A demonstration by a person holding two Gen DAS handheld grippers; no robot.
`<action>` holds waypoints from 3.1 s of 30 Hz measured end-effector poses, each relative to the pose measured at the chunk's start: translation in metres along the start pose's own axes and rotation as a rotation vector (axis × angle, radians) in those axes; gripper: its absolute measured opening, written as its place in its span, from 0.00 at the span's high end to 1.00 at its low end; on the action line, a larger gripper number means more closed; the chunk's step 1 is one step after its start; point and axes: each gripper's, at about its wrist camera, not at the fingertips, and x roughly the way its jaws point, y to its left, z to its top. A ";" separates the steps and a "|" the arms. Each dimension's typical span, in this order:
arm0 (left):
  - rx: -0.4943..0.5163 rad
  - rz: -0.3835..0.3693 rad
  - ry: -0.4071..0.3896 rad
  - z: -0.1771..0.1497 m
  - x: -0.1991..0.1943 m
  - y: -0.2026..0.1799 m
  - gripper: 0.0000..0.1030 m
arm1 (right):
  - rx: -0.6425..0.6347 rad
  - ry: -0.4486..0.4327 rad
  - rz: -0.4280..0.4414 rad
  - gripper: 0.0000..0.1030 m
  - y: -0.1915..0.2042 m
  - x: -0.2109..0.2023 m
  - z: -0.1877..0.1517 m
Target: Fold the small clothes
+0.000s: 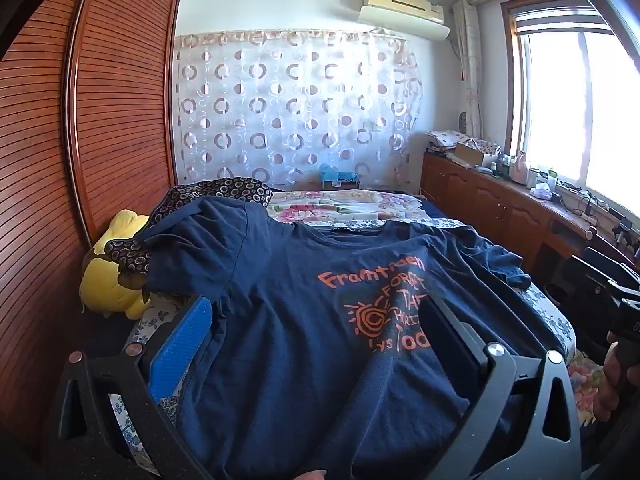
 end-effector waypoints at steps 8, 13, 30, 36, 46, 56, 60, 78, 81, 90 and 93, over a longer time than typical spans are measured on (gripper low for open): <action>-0.003 -0.005 0.006 0.000 0.001 0.000 0.00 | -0.008 0.003 -0.001 0.00 0.001 0.001 0.001; 0.003 0.003 0.003 0.005 0.002 -0.004 0.00 | -0.004 0.001 0.000 0.00 -0.001 -0.001 0.001; 0.007 0.003 -0.004 0.009 -0.002 -0.007 0.00 | -0.002 -0.001 0.000 0.00 0.003 0.000 -0.001; 0.008 0.000 -0.007 0.010 -0.003 -0.009 0.00 | -0.001 -0.001 0.000 0.00 0.003 0.000 0.000; 0.016 -0.003 -0.021 0.012 -0.011 -0.010 0.00 | -0.001 -0.005 -0.001 0.00 0.003 -0.002 0.000; 0.019 -0.001 -0.023 0.011 -0.012 -0.011 0.00 | -0.001 -0.005 0.001 0.00 0.003 -0.002 0.000; 0.020 -0.001 -0.022 0.012 -0.012 -0.012 0.00 | -0.001 -0.005 0.002 0.00 0.004 -0.002 0.000; 0.022 0.000 -0.026 0.012 -0.013 -0.013 0.00 | -0.001 -0.005 0.003 0.00 0.005 -0.002 0.000; 0.022 -0.001 -0.026 0.011 -0.013 -0.013 0.00 | -0.001 -0.005 0.004 0.00 0.006 -0.002 0.000; 0.021 -0.003 -0.023 0.011 -0.013 -0.014 0.00 | 0.000 -0.004 0.010 0.00 0.008 -0.002 -0.001; 0.019 -0.002 -0.014 0.009 -0.012 -0.012 0.00 | 0.002 0.004 0.023 0.00 0.009 0.000 -0.002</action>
